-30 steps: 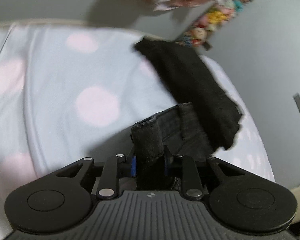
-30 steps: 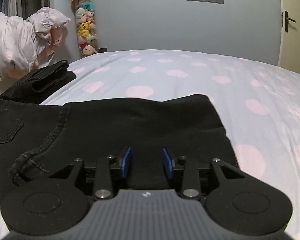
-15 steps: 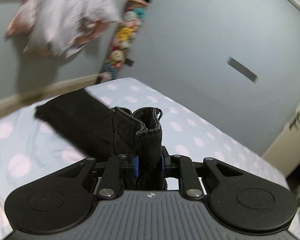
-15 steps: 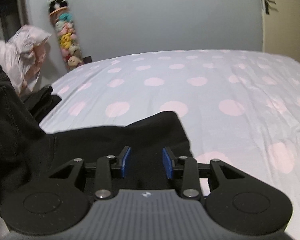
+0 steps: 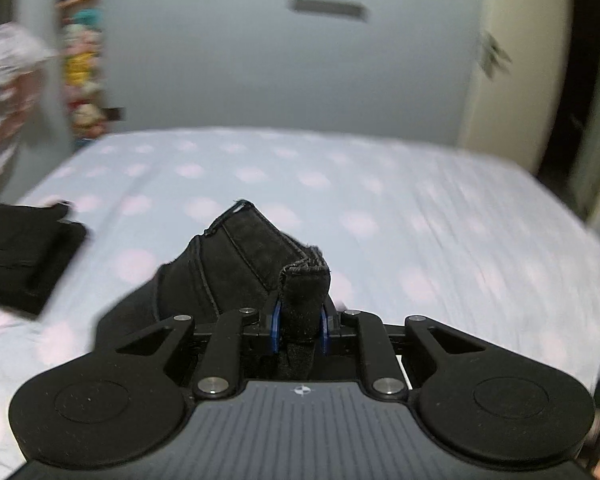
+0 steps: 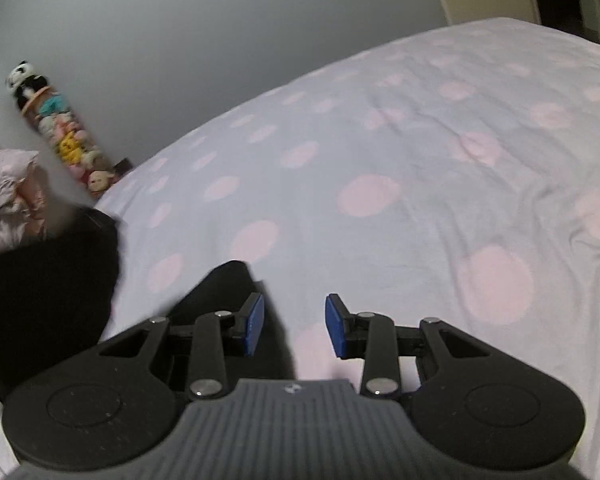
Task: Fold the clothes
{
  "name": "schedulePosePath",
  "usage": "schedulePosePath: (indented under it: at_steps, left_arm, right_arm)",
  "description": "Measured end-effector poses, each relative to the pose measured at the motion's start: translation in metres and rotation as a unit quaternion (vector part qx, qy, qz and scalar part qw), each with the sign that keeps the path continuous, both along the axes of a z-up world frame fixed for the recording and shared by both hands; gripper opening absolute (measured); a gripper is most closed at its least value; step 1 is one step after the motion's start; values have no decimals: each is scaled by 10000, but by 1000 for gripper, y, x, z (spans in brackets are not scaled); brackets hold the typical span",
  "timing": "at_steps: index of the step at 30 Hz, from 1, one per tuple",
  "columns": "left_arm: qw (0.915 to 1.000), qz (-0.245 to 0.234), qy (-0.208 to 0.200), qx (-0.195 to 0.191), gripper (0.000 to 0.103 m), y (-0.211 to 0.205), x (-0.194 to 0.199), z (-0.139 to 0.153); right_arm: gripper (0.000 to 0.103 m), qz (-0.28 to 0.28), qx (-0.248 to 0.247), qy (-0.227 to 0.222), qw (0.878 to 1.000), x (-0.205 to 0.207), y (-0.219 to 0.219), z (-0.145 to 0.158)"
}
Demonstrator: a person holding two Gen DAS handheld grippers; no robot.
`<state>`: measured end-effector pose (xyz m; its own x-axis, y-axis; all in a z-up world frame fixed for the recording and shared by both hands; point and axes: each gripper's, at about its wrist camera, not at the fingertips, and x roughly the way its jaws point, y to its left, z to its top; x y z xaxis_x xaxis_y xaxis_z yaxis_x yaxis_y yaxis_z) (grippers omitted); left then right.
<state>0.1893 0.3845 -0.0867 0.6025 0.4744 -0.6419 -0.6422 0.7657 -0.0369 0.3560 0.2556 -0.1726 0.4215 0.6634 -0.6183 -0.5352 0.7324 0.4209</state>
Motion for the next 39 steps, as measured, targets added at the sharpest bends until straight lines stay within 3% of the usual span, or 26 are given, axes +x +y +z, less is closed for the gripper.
schedulePosePath:
  at_steps: [2, 7, 9, 10, 12, 17, 21, 24, 27, 29, 32, 33, 39]
  left_arm:
    - [9992, -268, 280, -63, 21, -19, 10, -31]
    - [9952, -697, 693, 28, 23, -39, 9, -77]
    - [9932, -886, 752, 118, 34, -43, 11, -83]
    - [9931, -965, 663, 78, 38, -43, 9, -81]
    - [9926, -1121, 475, -19, 59, -43, 3, -75]
    - [9919, -1206, 359, 148, 63, -51, -27, -59]
    - [9924, -1088, 415, 404, 66, -43, -68, -47]
    - [9948, -696, 484, 556, 68, -24, -99, -40]
    - [9970, -168, 574, 496, 69, 4, -126, -38]
    - [9974, 149, 632, 299, 69, 14, -145, -40]
    - [9968, 305, 732, 139, 69, 24, -163, -45]
    - [9965, 301, 775, 131, 69, 22, -168, -47]
    - [9953, 49, 967, 47, 69, 13, -175, -57]
  right_arm:
    - [38, -66, 10, 78, 9999, 6, -2, -2]
    - [38, 9, 270, 363, 9990, 11, -3, -6]
    - [39, 179, 560, 687, 9959, 14, -1, -10]
    - [39, 284, 700, 856, 9935, 15, 0, -12]
    - [43, 515, 933, 1199, 9870, 14, 4, -17]
    - [51, 922, 1226, 1756, 9724, 12, 11, -26]
    - [57, 937, 959, 1486, 9798, 8, 17, -26]
    - [65, 1061, 1154, 1776, 9715, 13, 20, -36]
    - [66, 1112, 1312, 1911, 9664, 17, 25, -48]
    - [60, 1176, 1413, 1920, 9640, 17, 30, -51]
    - [35, 1288, 1587, 1957, 9591, 13, 35, -53]
    - [12, 1321, 1651, 1891, 9589, 10, 35, -49]
    - [10, 1477, 2099, 1244, 9585, -8, 25, -4]
